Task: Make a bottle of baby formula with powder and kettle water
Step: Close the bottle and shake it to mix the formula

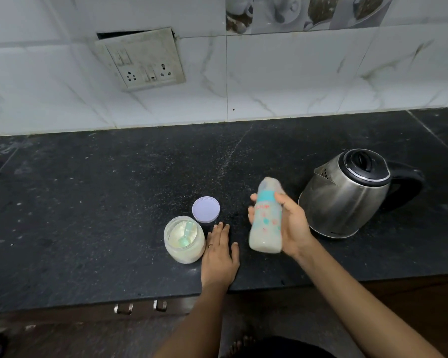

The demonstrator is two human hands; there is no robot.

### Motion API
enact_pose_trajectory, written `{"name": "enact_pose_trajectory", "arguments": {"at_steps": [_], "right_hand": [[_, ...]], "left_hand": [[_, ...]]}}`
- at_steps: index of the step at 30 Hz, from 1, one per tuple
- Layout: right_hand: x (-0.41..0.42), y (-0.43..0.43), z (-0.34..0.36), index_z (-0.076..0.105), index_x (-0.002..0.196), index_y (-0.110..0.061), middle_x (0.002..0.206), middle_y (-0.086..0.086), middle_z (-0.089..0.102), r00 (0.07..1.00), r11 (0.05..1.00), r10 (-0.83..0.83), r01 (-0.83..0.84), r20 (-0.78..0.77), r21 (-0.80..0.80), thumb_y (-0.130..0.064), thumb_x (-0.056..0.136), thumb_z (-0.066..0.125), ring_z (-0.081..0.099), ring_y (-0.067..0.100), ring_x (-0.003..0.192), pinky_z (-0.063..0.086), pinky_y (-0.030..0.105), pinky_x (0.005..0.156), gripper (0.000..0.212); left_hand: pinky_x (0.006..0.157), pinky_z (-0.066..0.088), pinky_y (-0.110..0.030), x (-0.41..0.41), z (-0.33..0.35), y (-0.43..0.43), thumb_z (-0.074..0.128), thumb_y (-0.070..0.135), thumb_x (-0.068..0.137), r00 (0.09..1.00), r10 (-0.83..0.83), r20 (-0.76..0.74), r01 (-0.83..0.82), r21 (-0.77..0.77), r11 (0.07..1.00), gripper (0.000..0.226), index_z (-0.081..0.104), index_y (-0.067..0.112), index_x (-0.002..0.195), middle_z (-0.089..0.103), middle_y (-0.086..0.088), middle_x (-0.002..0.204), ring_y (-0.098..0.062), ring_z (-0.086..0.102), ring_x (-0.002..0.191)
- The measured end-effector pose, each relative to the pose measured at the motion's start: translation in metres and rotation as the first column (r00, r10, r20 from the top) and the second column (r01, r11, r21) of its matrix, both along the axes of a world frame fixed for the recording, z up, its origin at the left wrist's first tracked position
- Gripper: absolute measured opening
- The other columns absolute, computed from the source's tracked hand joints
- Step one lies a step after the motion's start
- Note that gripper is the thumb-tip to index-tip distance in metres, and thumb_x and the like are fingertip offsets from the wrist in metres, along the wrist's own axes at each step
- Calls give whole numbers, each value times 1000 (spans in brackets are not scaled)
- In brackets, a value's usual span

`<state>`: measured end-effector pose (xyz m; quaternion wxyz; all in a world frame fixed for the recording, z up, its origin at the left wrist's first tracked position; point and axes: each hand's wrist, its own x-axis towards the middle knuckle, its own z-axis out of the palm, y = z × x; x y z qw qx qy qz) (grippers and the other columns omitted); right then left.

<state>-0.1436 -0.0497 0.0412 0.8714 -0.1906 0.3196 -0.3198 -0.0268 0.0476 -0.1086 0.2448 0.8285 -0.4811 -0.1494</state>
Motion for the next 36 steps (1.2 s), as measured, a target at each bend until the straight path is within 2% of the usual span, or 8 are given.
{"name": "enact_pose_trajectory", "arguments": {"at_steps": [2, 6, 12, 20, 26, 30, 34, 36], "right_hand": [[-2, 0, 4, 59, 116, -9, 97, 13, 61, 992, 989, 109, -116, 70, 96, -33, 63, 75, 63, 22, 67, 56, 32, 59, 60], [6, -7, 12, 63, 103, -15, 90, 9, 57, 988, 958, -18, -27, 154, 286, -51, 76, 65, 63, 17, 62, 57, 28, 57, 46], [12, -13, 23, 59, 108, -4, 95, 16, 69, 987, 919, -105, 49, 122, 391, -38, 85, 64, 64, 22, 80, 56, 31, 74, 42], [-1, -24, 24, 45, 133, -6, 121, 27, 58, 987, 912, -82, 19, 137, 409, -38, 89, 62, 69, 31, 80, 61, 40, 63, 57], [-3, -20, 37, 60, 125, -8, 98, 17, 67, 968, 955, 119, -172, 221, 242, -26, 71, 77, 70, 29, 79, 61, 40, 67, 59], [-1, -28, 15, 56, 124, -4, 105, 19, 67, 954, 897, -151, 23, 258, 441, -33, 86, 63, 69, 29, 85, 61, 40, 63, 48], [-9, -24, -3, 63, 116, -3, 97, 9, 70, 972, 965, 12, -73, 235, 253, -41, 83, 56, 65, 18, 59, 56, 26, 51, 51], [-12, -25, -13, 56, 123, -5, 92, 11, 68, 963, 958, -79, 3, 257, 286, -43, 87, 52, 65, 18, 61, 57, 27, 53, 53]], "left_hand": [[114, 11, -27, 0, 1, 0, 30, 40, 94, 1000, 0, -2, 0, 7, 1000, 56, 33, 20, 146, 27, 0, 156, -19, 20, 145], [115, 11, -27, 0, 2, 0, 41, 31, 97, 1000, 0, -9, 0, -4, 1000, 52, 32, 19, 146, 26, 0, 156, -20, 20, 145], [115, 12, -29, 0, 4, 0, 31, 37, 92, 1000, -4, 3, 4, -5, 1000, 57, 34, 18, 145, 29, -2, 155, -21, 23, 144], [114, 8, -25, 0, 1, -1, 22, 43, 90, 1000, -6, 17, 6, -26, 1000, 62, 36, 17, 144, 31, -3, 154, -19, 23, 144], [115, 10, -27, 0, 1, -1, 17, 47, 87, 1000, 0, 14, 1, -30, 1000, 67, 36, 17, 145, 30, -2, 155, -20, 23, 144], [114, 10, -26, -1, 1, 0, 17, 47, 87, 1000, 0, 21, 0, -16, 1000, 68, 35, 17, 145, 29, -2, 155, -21, 23, 144], [115, 11, -27, -1, 3, 0, 18, 46, 88, 1000, 2, 20, -1, -17, 1000, 66, 37, 16, 144, 31, -3, 154, -21, 24, 143], [115, 12, -28, -1, 4, 0, 19, 46, 88, 1000, 4, 19, -3, -23, 1000, 66, 38, 16, 144, 32, -3, 153, -21, 25, 143]]}}
